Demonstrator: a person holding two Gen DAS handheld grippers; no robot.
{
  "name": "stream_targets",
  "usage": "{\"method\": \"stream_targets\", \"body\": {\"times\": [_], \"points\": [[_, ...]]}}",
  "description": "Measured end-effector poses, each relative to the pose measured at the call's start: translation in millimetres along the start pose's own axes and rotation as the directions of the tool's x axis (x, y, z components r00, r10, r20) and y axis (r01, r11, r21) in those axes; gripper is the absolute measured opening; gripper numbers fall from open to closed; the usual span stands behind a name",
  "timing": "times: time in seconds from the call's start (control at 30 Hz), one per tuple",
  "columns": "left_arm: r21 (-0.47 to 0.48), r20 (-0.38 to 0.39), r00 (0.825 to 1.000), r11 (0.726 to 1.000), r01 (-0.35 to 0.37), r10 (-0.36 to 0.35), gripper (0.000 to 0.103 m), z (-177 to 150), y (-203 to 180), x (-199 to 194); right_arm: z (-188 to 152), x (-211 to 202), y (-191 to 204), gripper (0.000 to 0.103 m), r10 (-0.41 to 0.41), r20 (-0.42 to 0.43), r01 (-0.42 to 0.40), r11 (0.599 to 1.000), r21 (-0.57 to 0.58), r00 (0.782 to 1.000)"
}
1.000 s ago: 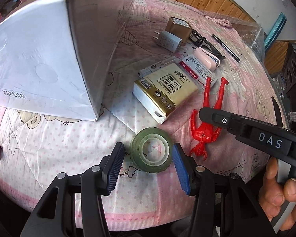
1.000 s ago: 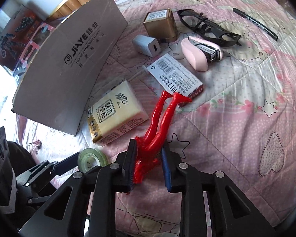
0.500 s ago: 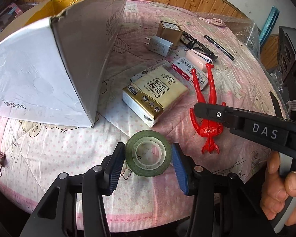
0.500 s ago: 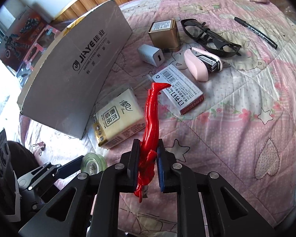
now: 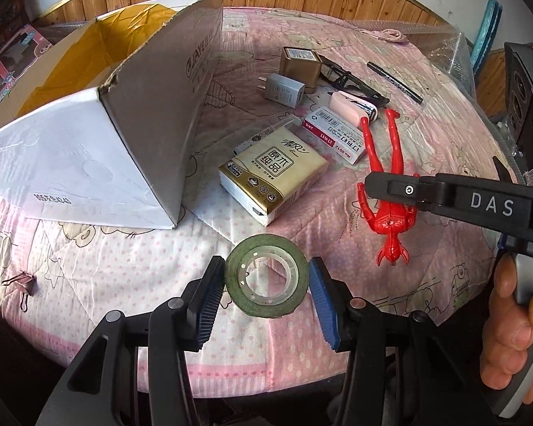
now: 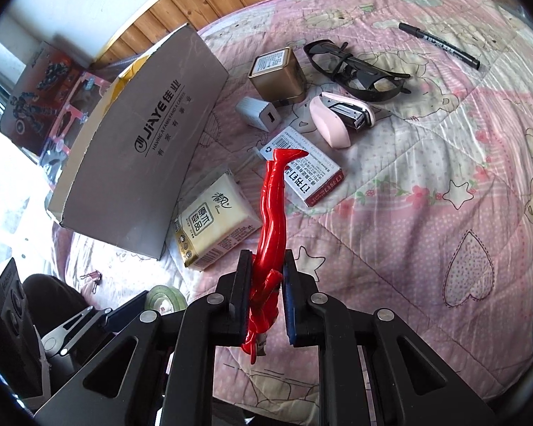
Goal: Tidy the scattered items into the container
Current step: 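Lift the red toy figure with the right gripper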
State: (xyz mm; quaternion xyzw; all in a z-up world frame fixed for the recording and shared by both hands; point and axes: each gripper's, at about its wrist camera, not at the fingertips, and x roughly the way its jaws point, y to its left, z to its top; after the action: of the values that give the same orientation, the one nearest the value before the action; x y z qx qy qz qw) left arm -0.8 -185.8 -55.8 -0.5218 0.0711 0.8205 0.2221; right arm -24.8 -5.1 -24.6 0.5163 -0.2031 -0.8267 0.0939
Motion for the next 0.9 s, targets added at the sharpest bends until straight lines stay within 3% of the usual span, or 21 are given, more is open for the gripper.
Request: {"method": "stream_targets", "body": {"times": [0.2,0.33,0.53,0.9], "points": [[-0.088,0.03,0.996,0.993,0.08,-0.078,0.049,2.4,15.1,-14.9,-0.1,-3.1,-1.0,0.016,0.017,0.005,-0.017,1.0,0.011,1.0],[-0.102,0.053,0.995,0.991,0.09,-0.085,0.049,4.4,16.0,-25.5,0.3,-5.4,2.2,0.016,0.026,0.012,-0.026,1.0,0.001,1.0],[-0.017,0.089,0.996,1.0,0.012,-0.011,0.049,14.4,-6.6,-36.2,0.6,-7.6,4.8,0.016,0.01,0.026,-0.01,1.0,-0.024,1.0],[0.018,0.109,0.994,1.0,-0.018,0.016,0.049,31.2,-22.8,-48.6,0.8,-22.2,0.4,0.016,-0.022,0.063,0.024,0.999,-0.023,0.998]]}}
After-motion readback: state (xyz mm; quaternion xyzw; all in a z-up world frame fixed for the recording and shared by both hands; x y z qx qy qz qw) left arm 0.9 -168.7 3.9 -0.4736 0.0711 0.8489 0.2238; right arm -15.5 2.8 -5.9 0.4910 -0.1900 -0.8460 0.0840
